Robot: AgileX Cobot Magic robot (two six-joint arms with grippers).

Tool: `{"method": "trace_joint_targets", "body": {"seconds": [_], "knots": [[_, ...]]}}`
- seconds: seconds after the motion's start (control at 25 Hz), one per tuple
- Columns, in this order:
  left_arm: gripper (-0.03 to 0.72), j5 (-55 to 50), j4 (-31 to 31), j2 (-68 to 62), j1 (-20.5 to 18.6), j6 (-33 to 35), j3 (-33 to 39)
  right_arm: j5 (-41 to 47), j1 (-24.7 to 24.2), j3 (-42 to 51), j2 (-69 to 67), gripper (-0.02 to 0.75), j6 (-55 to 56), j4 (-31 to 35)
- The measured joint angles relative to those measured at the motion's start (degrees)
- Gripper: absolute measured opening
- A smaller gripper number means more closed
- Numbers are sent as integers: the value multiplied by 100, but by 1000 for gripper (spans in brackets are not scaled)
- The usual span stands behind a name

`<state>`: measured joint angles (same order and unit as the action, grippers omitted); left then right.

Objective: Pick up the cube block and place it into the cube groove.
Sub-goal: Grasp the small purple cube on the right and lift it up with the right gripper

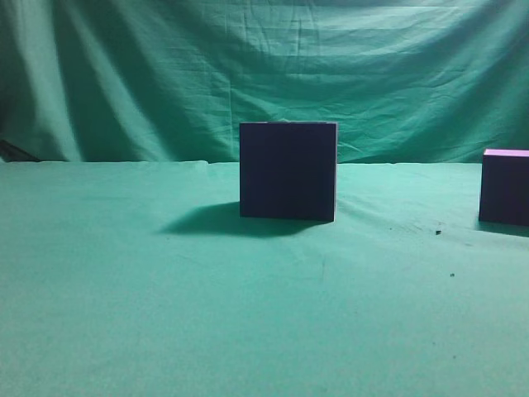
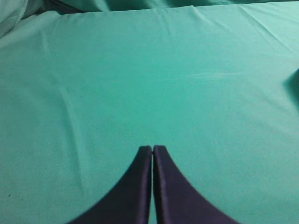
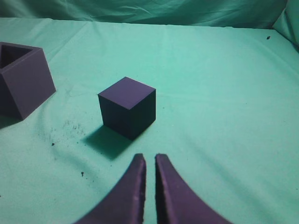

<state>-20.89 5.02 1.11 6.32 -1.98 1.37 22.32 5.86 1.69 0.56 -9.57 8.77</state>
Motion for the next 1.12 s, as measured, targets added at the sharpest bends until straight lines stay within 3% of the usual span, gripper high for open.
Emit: {"method": "trace_joint_targets", "body": {"seconds": [0.92,1.12], "knots": [[0,0,0,0,0,0,0,-91,0,0,0,48,0,14],[0,0,0,0,0,0,0,-1412,0,0,0,48,198,1212]]}}
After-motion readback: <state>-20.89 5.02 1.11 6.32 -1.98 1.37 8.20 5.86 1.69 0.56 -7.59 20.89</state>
